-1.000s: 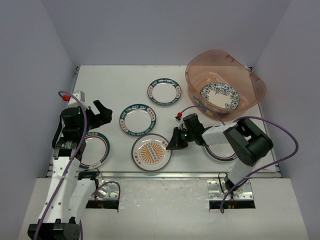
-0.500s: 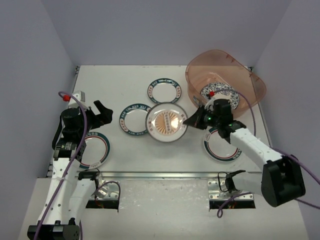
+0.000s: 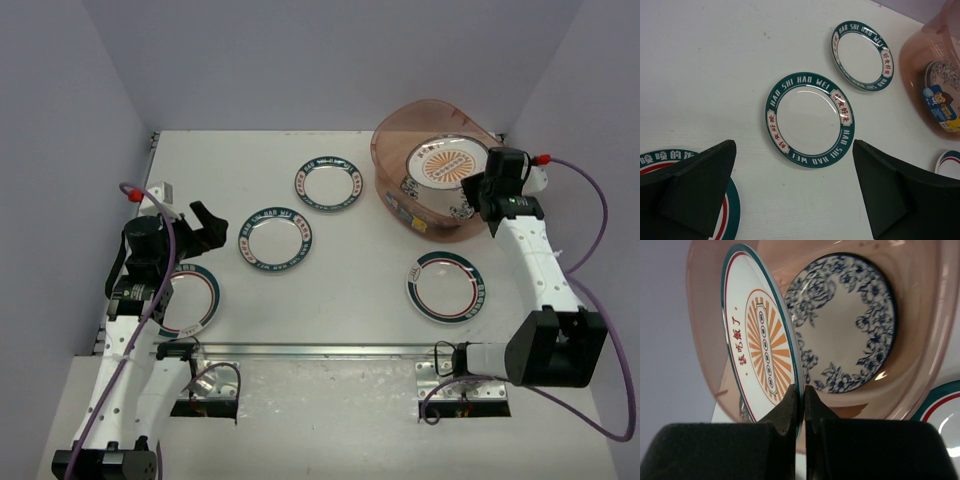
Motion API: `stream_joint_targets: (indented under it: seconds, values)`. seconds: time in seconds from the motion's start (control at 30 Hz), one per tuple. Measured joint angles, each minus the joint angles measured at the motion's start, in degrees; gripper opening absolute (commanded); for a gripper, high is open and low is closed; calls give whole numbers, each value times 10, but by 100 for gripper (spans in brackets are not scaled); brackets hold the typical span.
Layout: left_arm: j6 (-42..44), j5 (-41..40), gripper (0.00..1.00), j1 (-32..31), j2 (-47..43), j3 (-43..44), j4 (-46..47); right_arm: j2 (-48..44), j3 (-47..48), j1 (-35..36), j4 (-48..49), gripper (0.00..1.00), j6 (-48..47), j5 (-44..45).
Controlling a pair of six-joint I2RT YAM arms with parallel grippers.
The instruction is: Place the plates into the plastic bin on the countertop
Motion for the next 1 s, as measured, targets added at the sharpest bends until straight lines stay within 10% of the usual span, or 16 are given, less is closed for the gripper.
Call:
stream_joint_targets:
  seconds: [0.3,0.53,1.0]
  values:
    - [0,-1,100,-6,4,0,1,142,44,-18,-40,11,29,42]
    - [0,1,100,-6,14,0,3,186,92,-21,-61,99,6,18]
    - [-47,42,100,-7,140,0,13,192,285,12,-277,99,-86,-87]
